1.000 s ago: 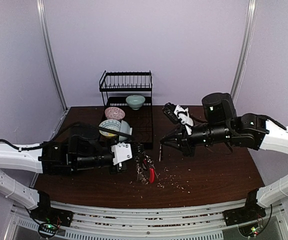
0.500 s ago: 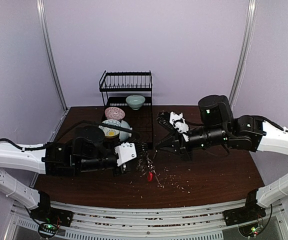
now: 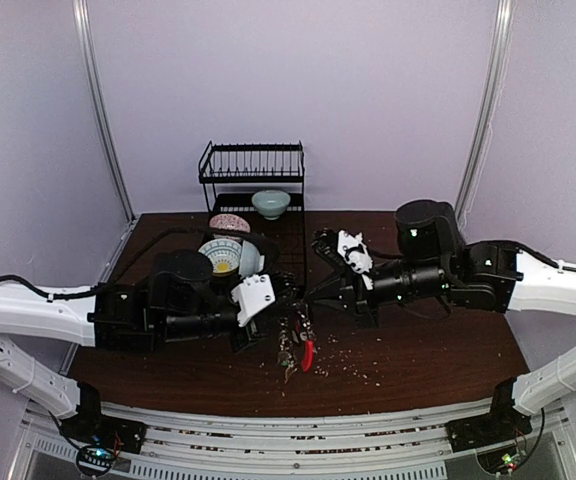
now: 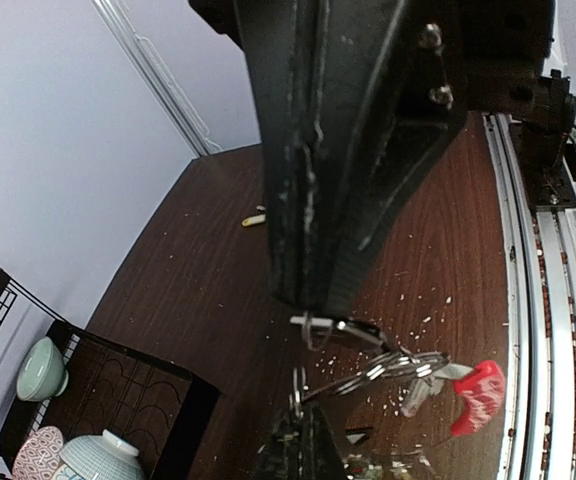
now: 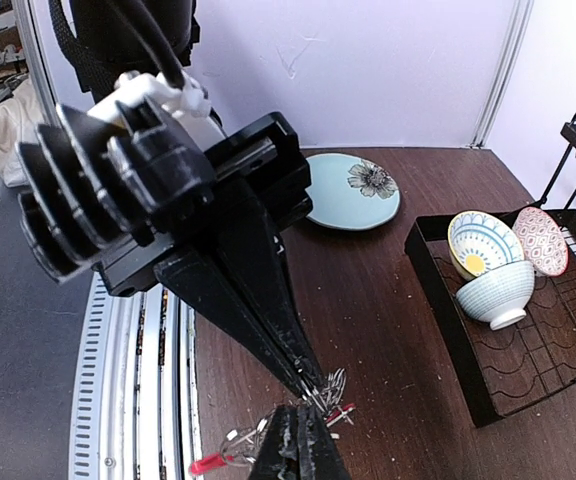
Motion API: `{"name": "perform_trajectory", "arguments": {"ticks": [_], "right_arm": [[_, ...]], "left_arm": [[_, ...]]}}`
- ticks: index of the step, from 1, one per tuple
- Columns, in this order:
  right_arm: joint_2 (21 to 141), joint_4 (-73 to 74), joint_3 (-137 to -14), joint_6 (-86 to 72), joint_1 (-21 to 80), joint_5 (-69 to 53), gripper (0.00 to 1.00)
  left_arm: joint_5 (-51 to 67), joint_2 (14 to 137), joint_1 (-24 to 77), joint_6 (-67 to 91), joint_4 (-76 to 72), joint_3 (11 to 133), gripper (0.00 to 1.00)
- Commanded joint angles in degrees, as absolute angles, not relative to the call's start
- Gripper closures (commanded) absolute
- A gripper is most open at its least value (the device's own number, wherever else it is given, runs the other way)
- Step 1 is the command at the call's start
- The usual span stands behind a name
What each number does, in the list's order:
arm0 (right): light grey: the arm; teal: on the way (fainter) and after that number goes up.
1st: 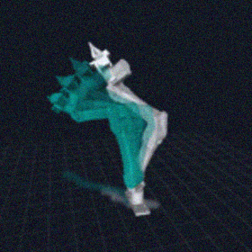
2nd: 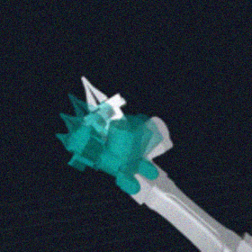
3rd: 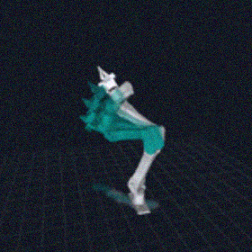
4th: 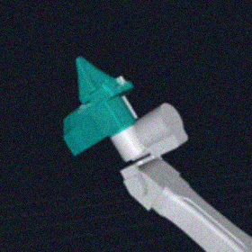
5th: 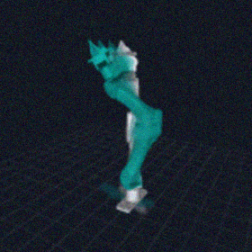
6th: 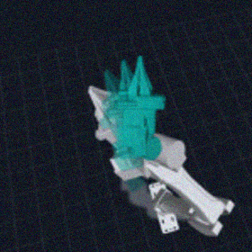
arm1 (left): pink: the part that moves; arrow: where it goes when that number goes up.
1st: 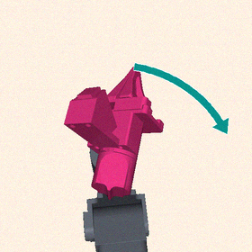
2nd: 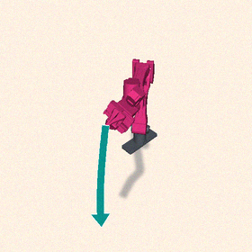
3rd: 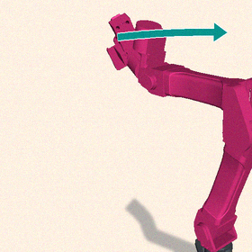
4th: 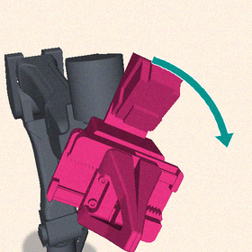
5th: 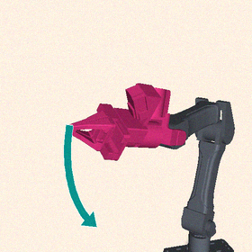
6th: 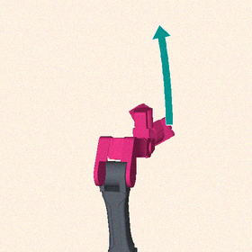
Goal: Put the keys on the keyring
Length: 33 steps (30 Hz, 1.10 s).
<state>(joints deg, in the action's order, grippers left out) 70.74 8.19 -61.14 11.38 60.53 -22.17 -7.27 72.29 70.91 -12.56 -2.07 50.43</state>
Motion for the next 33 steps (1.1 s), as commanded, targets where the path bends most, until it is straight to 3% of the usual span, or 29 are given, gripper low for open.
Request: {"name": "perform_trajectory", "arguments": {"ticks": [1, 33], "right_arm": [[70.34, 1.42, -58.73, 9.5, 61.06, -22.57, 1.0], [70.47, -5.7, -55.84, 7.65, 62.51, -13.25, 1.0]], "left_arm": [[-6.53, 71.17, 70.66, -10.12, -6.57, 53.1, 1.0], [-3.77, 68.89, 70.66, -11.84, -6.74, 51.91, 1.0]]}}
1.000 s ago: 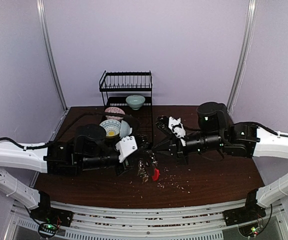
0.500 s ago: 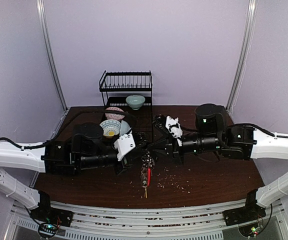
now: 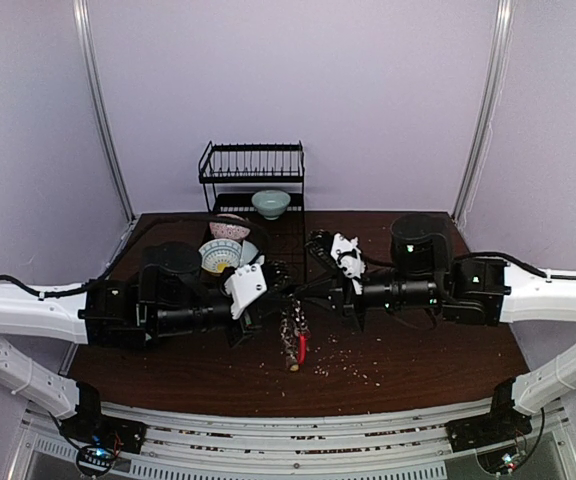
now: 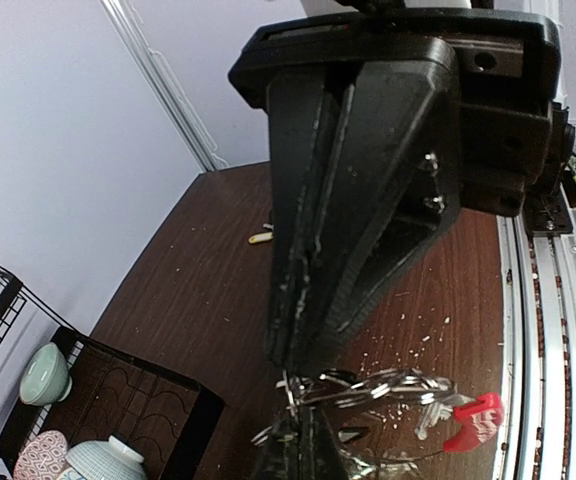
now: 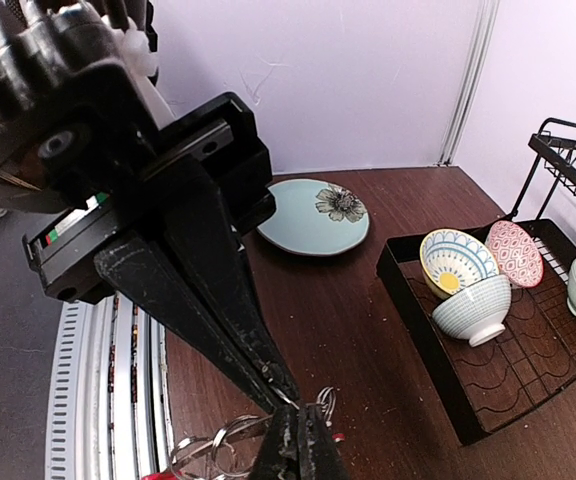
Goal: Put the keys on the keyring
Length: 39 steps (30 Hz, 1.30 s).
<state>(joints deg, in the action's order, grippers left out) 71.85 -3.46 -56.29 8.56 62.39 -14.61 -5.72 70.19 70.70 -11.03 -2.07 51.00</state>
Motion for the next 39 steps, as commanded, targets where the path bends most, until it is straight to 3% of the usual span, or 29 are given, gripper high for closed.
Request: {"name": "perform_trajectory", "arguments": {"ticks": [1, 36, 39], "right_arm": [[70.28, -5.63, -55.89, 7.57, 62.49, -13.2, 1.0], [74.43, -4.04, -57.49, 5.21, 60.43, -31.41, 1.0], [73.32, -5.15, -56.28, 4.44, 60.45, -29.27, 0.89]], "left_arm": [[-3.71, 68.93, 70.66, -11.81, -6.68, 51.94, 1.0], [2.54, 59.49, 70.66, -15.8, -18.61, 42.43, 1.0], [2.1, 59.4, 70.66, -16.07, -18.6, 42.29, 1.0]]}}
